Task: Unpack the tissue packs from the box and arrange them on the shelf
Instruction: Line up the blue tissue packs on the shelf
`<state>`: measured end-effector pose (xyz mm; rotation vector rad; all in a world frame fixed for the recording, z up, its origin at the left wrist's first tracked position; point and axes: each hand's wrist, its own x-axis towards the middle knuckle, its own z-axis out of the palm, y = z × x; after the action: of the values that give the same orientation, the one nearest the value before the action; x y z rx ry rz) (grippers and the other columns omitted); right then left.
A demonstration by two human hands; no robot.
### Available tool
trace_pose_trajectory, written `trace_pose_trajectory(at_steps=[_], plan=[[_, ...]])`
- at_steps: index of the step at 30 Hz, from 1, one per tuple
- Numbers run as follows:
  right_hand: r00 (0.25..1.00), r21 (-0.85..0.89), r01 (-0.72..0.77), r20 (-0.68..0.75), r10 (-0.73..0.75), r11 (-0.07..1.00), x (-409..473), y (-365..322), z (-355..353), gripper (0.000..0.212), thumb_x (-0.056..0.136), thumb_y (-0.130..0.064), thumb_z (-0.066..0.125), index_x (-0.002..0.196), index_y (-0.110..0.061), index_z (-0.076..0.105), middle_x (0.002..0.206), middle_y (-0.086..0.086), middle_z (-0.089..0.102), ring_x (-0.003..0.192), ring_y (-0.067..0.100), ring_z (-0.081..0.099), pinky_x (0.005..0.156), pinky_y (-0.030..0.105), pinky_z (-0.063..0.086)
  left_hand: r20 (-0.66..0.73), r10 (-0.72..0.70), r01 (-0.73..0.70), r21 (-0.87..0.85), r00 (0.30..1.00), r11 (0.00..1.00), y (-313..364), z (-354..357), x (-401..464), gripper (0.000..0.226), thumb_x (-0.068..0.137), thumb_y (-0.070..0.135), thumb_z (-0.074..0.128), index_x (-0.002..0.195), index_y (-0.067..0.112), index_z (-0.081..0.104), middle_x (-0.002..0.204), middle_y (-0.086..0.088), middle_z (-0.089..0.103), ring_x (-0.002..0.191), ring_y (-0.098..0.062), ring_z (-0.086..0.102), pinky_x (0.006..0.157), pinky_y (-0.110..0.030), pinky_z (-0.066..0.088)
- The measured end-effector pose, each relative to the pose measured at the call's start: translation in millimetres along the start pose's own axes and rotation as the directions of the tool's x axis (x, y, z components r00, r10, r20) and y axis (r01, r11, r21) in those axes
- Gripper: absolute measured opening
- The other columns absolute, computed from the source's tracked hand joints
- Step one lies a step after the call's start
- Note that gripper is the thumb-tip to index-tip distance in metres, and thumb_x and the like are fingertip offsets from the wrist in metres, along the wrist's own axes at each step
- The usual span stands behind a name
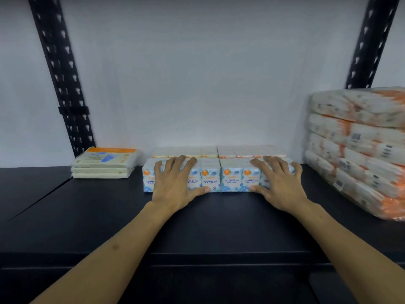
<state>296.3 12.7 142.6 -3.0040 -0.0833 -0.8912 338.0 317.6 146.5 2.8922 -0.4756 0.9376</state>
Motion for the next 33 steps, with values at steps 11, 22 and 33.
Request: trace_pose_trajectory(at_steps=[11,22,33], plan=[[1.000,-0.021,-0.001,-0.006,0.001,1.000,27,8,20,0.079,0.087,-0.068,0.055,0.153,-0.041,0.021,0.160,0.004,0.022,0.148,0.025,0.017,0.114,0.060,0.007,-0.127,-0.003,0.000,-0.019,0.992,1.000,-6,26,22,0.098,0.066,0.096,0.041,0.143,0.036,0.048,0.147,0.001,0.050,0.135,-0.024,0.043,0.113,-0.053,0.019],[0.997,0.059,-0.071,0.006,0.071,0.996,8,-2,0,0.098,0.078,-0.078,0.058,0.156,-0.036,0.015,0.165,0.006,0.011,0.155,0.025,0.001,0.119,0.059,0.002,0.048,-0.053,0.053,-0.007,0.997,0.999,5,-8,8,0.102,0.072,0.093,0.046,0.156,0.041,0.025,0.167,-0.007,0.017,0.154,-0.027,0.015,0.123,-0.053,0.000],[0.981,0.201,-0.137,0.165,0.105,0.970,-76,-62,-51,0.062,0.090,-0.066,0.052,0.142,-0.032,0.048,0.147,-0.005,0.050,0.143,0.014,0.035,0.120,0.051,0.007,0.217,-0.160,0.206,-0.209,0.963,0.956,39,-58,-84,0.092,0.096,0.055,0.054,0.163,0.020,0.000,0.170,-0.009,0.005,0.151,-0.029,0.025,0.119,-0.044,0.028]])
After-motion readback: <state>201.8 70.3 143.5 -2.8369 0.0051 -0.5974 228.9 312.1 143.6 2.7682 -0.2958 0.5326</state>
